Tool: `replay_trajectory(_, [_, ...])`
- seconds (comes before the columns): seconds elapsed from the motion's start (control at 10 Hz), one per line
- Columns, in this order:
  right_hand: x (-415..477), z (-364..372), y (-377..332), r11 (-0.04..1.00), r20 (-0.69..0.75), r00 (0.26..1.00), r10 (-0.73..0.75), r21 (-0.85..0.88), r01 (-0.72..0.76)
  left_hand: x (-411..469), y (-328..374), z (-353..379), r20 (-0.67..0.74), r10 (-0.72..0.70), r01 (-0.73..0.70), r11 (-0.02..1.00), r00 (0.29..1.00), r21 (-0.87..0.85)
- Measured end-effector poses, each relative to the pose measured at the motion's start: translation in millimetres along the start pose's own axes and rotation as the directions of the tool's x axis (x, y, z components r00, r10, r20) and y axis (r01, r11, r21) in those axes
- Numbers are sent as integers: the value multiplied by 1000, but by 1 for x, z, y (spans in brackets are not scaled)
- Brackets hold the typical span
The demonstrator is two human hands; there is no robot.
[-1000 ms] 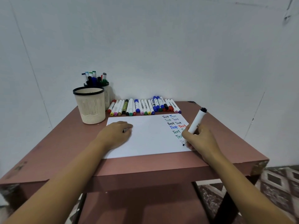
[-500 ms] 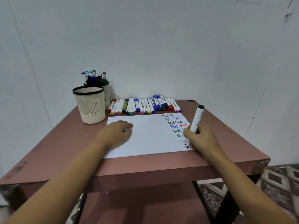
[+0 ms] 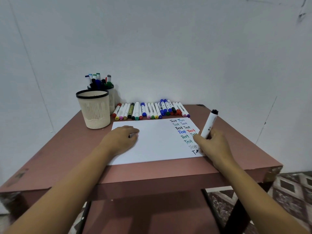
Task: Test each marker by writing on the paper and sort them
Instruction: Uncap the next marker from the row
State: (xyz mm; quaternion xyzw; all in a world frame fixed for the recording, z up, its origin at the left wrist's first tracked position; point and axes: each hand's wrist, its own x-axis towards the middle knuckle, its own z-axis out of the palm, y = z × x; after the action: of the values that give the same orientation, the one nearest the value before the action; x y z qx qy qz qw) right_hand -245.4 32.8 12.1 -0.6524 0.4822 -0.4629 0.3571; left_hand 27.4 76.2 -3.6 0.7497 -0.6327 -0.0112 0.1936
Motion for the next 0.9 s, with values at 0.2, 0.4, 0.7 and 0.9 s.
replay_trajectory(0.2, [1,0,2,1000,28,999,18,3,-18,1,0,0,5,4,-4,1000,1000,3])
replay_trajectory(0.4, [3,-1,4,1000,-50,999,5,0,-5,1,0,0,3,10,-10,1000,1000,8])
replay_trajectory(0.7, [4,0,5,999,-25,1000,-1,-33,0,0,-1,0,1,7,-7,1000,1000,-1])
replay_trajectory(0.9, [4,0,5,1000,-19,1000,0,-18,0,1,-2,1,-1,11,-11,1000,1000,-1])
